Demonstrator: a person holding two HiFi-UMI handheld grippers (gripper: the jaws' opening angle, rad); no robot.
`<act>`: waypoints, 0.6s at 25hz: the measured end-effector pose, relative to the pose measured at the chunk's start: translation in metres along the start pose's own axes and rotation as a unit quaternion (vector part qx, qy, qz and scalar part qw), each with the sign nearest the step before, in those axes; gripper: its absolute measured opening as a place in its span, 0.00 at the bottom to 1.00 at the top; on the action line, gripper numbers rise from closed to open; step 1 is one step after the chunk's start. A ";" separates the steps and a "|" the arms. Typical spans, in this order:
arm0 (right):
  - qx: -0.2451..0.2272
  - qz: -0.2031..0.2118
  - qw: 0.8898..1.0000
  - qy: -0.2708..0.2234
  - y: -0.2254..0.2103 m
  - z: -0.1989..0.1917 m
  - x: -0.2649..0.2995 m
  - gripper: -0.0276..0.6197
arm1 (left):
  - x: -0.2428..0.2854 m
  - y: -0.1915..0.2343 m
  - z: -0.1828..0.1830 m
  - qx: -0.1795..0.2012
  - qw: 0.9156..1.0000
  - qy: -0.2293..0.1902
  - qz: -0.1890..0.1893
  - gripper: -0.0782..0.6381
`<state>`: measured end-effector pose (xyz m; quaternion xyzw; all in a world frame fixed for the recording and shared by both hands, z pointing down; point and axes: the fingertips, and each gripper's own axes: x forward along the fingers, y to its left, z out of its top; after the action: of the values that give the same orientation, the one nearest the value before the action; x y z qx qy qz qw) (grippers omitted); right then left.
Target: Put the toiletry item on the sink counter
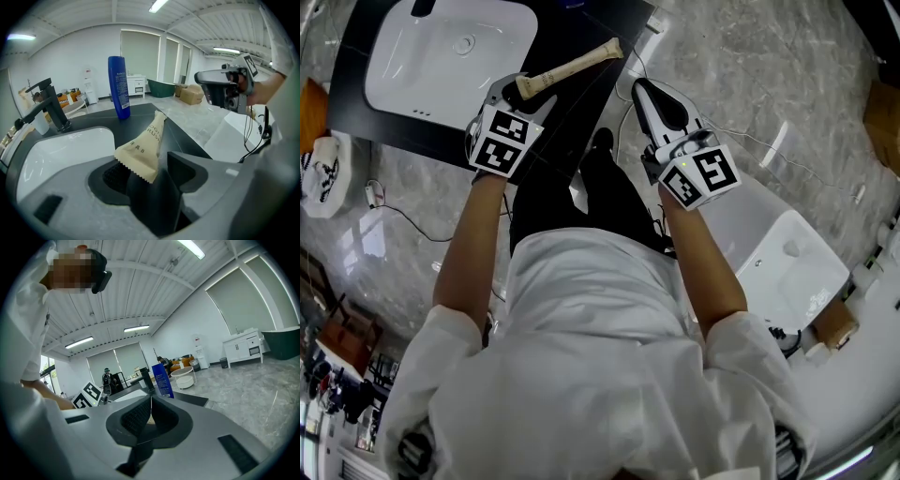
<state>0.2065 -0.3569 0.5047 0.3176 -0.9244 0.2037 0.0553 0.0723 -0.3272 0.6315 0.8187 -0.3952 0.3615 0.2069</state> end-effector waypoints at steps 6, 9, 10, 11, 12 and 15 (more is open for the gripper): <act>-0.002 0.004 1.000 0.007 0.005 -0.004 -0.001 0.07 | -0.006 0.013 -0.005 -0.067 0.997 -0.035 0.020 0.45; -0.003 0.003 1.000 0.006 0.006 -0.001 -0.003 0.07 | -0.011 0.018 -0.008 -0.078 0.996 -0.043 0.028 0.46; -0.003 0.003 1.000 0.006 0.007 -0.001 -0.003 0.07 | -0.013 0.021 -0.008 -0.080 0.995 -0.046 0.033 0.46; -0.004 0.002 1.000 0.005 0.007 0.000 -0.003 0.07 | -0.016 0.023 -0.009 -0.085 0.994 -0.051 0.038 0.47; -0.004 0.002 1.000 0.005 0.008 0.000 -0.003 0.07 | -0.019 0.026 -0.010 -0.097 0.993 -0.058 0.041 0.47; -0.005 0.001 1.000 0.002 0.010 0.002 -0.002 0.07 | -0.026 0.036 -0.011 -0.137 0.986 -0.082 0.047 0.48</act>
<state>0.2018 -0.3492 0.4989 0.3161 -0.9256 0.1994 0.0592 0.0281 -0.3287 0.6207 0.7902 -0.4945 0.2443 0.2671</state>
